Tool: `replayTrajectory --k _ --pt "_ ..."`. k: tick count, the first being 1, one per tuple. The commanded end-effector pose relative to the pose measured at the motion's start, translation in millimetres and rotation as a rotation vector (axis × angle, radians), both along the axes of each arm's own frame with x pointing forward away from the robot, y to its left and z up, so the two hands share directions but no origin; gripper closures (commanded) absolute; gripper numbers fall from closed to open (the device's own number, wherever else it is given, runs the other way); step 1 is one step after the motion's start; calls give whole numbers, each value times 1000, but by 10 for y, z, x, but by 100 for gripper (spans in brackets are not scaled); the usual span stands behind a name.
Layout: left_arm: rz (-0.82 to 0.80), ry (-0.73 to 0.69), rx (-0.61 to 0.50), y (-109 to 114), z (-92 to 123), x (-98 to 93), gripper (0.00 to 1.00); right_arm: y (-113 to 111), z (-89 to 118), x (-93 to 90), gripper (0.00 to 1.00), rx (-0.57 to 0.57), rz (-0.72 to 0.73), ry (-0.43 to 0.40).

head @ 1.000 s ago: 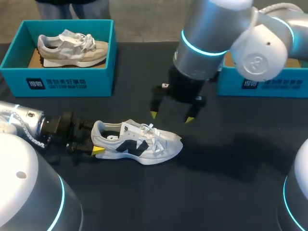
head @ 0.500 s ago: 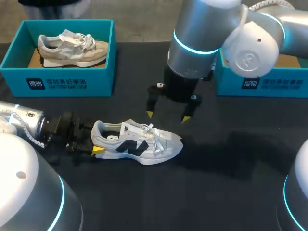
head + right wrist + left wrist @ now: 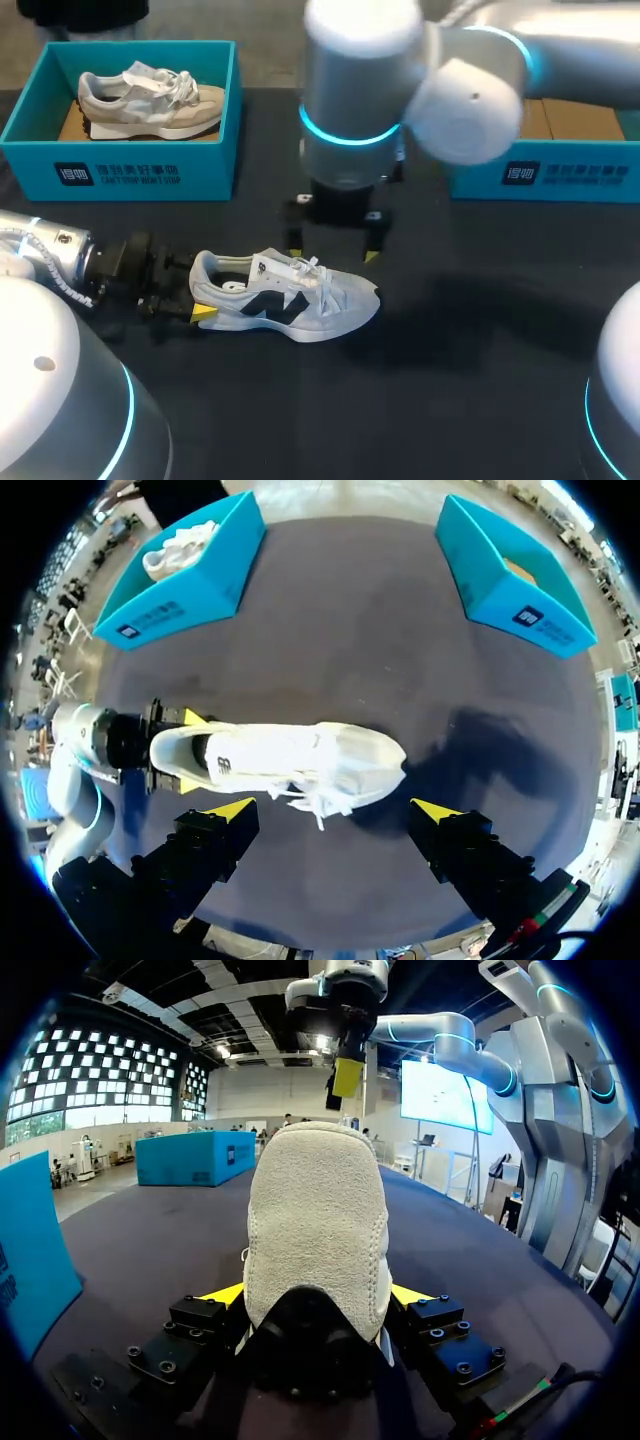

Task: Take the shoe out of the shoebox, open the shoe tongue, remove and reinsert the insole, then place the shoe into the shoebox

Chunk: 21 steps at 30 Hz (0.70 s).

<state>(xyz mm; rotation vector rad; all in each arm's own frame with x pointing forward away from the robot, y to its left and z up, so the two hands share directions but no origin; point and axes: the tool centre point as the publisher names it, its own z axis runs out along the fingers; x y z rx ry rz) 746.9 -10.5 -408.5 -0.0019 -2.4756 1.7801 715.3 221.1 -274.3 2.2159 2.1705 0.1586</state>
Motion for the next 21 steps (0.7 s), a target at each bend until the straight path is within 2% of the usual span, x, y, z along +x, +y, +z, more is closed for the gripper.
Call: replayTrajectory --k 1,11,21 --pt "4 -2 0 -1 -3 -2 100 404 -78 10 0 -127 -18 -9" --pt "4 -2 0 -1 -3 -2 100 760 -155 22 0 -155 -11 -26" --pt "4 -2 0 -1 -3 -2 100 914 -273 46 0 -225 -14 -34"
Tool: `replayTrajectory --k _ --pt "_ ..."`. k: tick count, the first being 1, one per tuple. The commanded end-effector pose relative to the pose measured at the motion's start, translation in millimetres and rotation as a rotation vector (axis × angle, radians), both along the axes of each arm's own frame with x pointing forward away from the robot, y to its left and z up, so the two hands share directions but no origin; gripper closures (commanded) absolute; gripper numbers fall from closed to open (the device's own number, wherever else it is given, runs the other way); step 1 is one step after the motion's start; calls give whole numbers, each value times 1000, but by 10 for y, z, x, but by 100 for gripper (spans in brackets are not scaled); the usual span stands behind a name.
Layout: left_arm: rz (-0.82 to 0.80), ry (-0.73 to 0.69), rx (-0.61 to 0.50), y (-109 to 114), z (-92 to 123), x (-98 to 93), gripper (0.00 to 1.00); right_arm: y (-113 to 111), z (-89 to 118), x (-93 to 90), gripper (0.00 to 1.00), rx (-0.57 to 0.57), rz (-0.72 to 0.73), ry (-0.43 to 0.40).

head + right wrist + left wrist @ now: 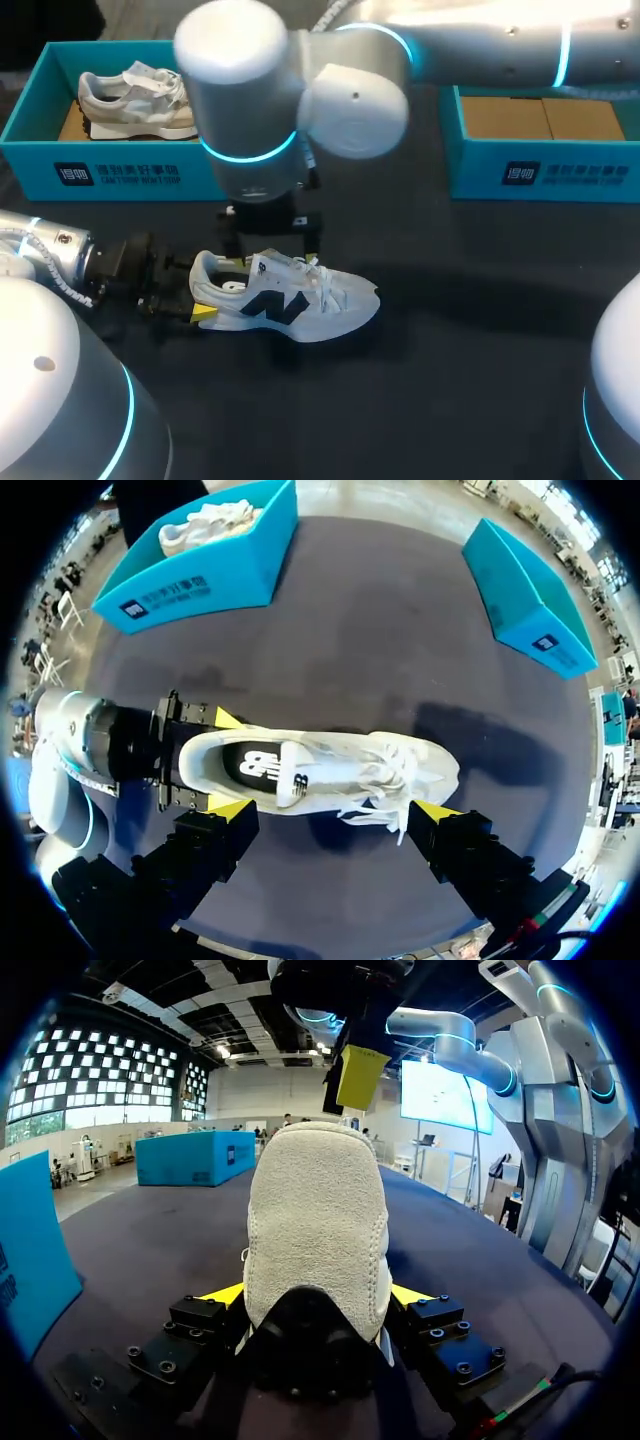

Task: Take the shoe out of the shoebox, open the shoe tongue, remove and reinsert the insole, then place the shoe into the shoebox

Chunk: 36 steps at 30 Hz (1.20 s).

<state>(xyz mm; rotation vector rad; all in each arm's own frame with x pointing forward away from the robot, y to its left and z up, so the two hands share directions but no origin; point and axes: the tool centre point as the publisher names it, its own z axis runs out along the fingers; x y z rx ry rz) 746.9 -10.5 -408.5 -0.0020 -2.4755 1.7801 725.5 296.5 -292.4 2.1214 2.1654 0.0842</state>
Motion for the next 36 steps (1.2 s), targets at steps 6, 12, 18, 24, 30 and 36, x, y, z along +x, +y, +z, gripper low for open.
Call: replayTrajectory --k 6,12,18,24,30,36 --pt "4 -2 0 -1 -3 -2 100 232 -194 -53 0 -209 -56 -27" --pt "4 -2 0 -1 -3 -2 100 257 -293 -34 0 -252 -73 -42" --pt "4 -2 0 -1 -3 -2 100 228 -387 7 0 -310 -94 -53" --pt "4 -2 0 -1 -3 -2 100 206 -513 30 0 -352 -106 -38" --pt "4 -2 0 -1 -3 -2 100 147 -592 42 0 -397 -132 -20" --pt "4 -2 0 -1 -3 -2 100 23 -599 30 0 -449 -183 6"
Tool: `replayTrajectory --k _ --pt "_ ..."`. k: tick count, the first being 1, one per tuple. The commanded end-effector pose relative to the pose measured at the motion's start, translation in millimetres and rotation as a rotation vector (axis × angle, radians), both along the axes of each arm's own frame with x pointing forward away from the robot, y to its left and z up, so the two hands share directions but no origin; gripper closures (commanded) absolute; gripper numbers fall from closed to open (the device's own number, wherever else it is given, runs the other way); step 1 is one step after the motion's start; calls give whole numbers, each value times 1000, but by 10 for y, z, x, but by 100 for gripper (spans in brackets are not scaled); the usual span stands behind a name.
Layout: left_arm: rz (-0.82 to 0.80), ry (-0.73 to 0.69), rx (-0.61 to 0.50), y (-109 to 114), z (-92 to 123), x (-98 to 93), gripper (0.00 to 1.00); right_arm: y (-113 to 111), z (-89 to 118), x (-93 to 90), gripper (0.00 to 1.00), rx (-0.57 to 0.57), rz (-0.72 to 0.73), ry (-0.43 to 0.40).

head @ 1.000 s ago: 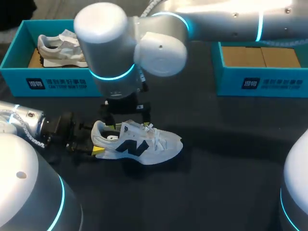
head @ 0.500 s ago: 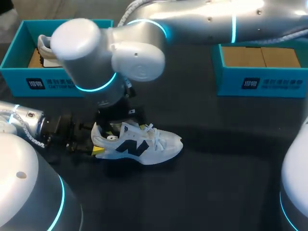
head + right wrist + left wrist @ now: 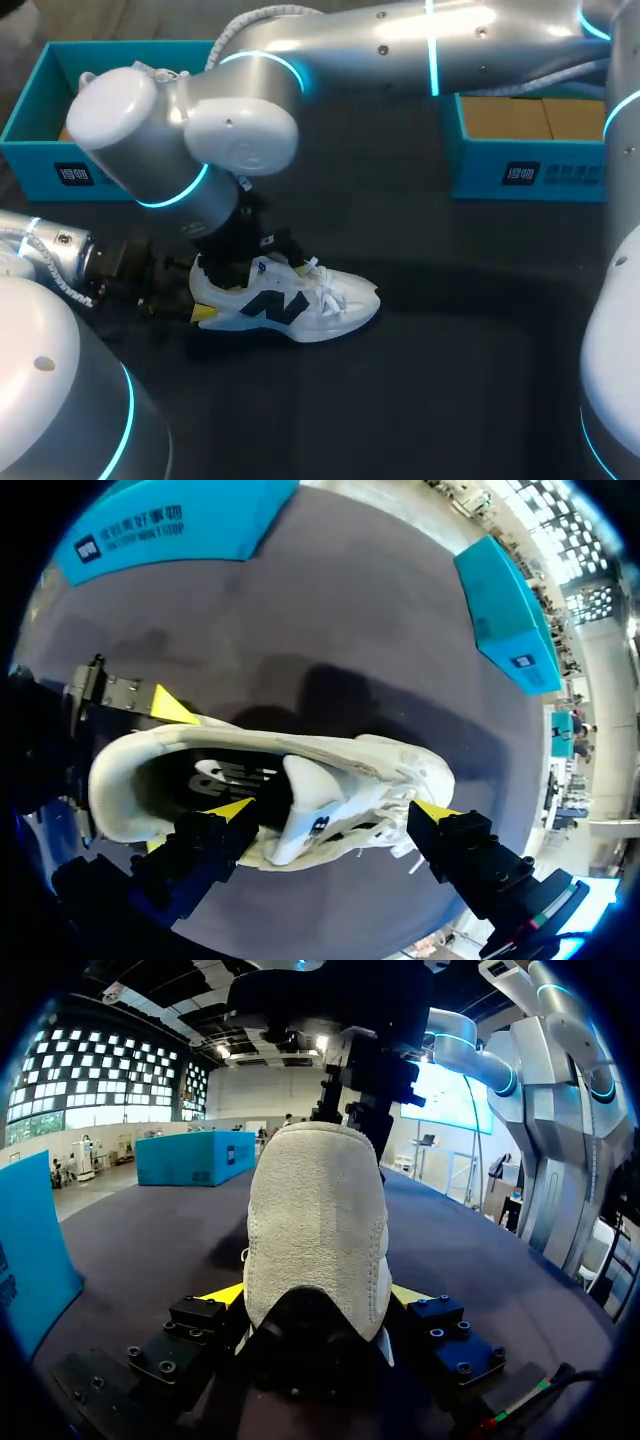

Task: Take the shoe out of the shoebox, open the shoe tongue, remove and reinsert the insole, then place the shoe into the shoebox

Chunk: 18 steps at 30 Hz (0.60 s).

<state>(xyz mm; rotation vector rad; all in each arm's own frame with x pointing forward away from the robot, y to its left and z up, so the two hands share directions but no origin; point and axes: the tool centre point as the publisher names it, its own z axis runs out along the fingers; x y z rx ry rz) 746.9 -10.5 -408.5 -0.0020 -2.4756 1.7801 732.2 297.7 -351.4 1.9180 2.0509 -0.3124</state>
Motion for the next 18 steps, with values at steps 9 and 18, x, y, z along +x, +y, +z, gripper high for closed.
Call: replayTrajectory --k 9,18 --pt "4 -2 0 0 -2 -2 100 -191 86 -57 0 -106 -269 -65" --pt "4 -2 0 0 -2 -2 100 -263 225 -54 4 -92 -295 -64"
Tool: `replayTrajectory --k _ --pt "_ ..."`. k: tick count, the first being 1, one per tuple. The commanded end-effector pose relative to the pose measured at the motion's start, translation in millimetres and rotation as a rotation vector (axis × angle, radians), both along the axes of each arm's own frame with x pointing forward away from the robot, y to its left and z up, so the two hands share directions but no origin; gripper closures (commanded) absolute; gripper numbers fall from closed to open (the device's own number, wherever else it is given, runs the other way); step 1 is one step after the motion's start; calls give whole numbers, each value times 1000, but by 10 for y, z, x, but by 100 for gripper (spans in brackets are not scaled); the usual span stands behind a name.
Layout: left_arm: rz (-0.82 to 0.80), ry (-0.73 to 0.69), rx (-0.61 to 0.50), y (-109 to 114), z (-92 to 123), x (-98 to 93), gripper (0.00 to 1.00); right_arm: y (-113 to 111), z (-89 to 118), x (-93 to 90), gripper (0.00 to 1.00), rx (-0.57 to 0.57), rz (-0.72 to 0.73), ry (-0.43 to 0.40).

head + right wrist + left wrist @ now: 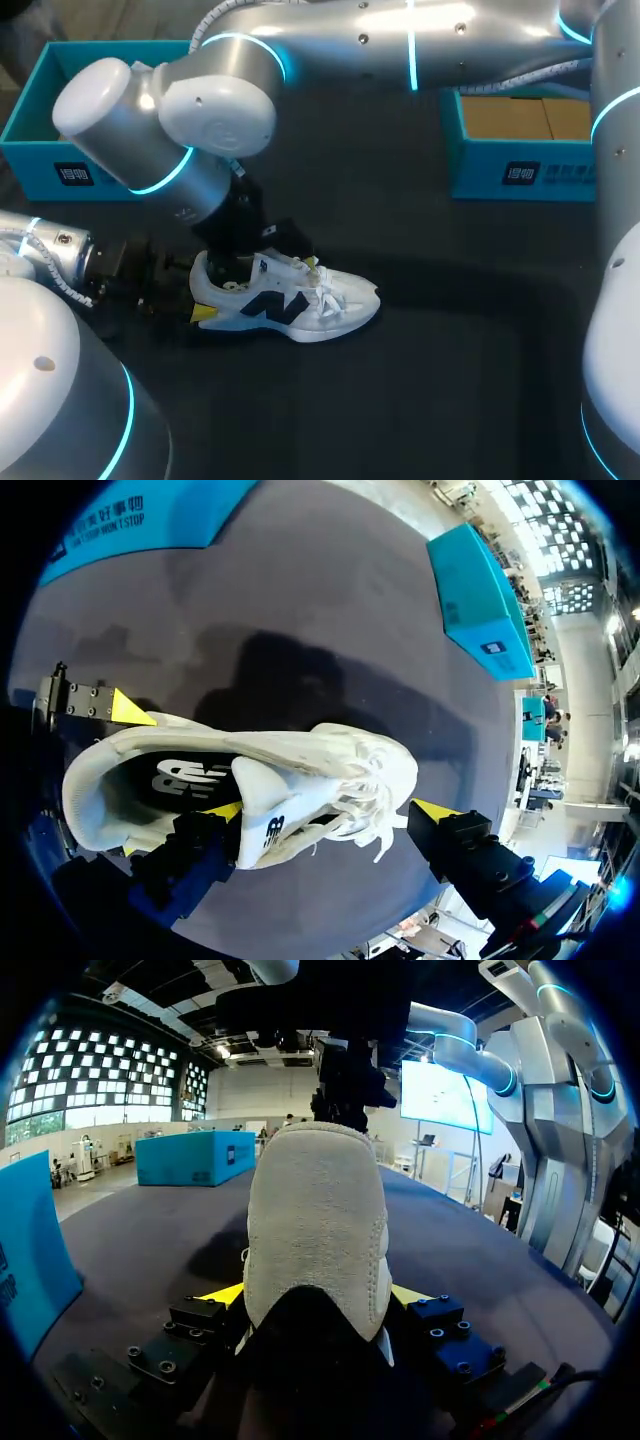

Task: Take the shoe out of the shoebox, open the shoe tongue, remove and reinsert the insole, then place the shoe into the shoebox

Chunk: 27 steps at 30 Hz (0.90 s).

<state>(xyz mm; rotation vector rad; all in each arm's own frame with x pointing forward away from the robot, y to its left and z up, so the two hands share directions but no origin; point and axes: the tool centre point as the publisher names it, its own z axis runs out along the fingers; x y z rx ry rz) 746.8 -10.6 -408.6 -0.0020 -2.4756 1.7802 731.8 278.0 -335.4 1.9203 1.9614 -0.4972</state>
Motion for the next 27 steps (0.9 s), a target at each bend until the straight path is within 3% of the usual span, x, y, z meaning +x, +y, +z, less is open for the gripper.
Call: replayTrajectory --k 1,5,14,21,27 --pt "4 -1 0 0 -2 -1 100 -69 75 -47 19 23 -229 -134" --pt "4 -1 0 0 -2 -1 100 -76 107 -29 51 35 -235 -138" --pt "4 -1 0 0 -2 -1 100 -106 148 -18 66 70 -253 -141" --pt "4 -1 0 0 -2 -1 100 -193 181 -23 100 111 -268 -142" --pt "4 -1 0 0 -2 -1 100 -316 221 -30 100 175 -287 -150"
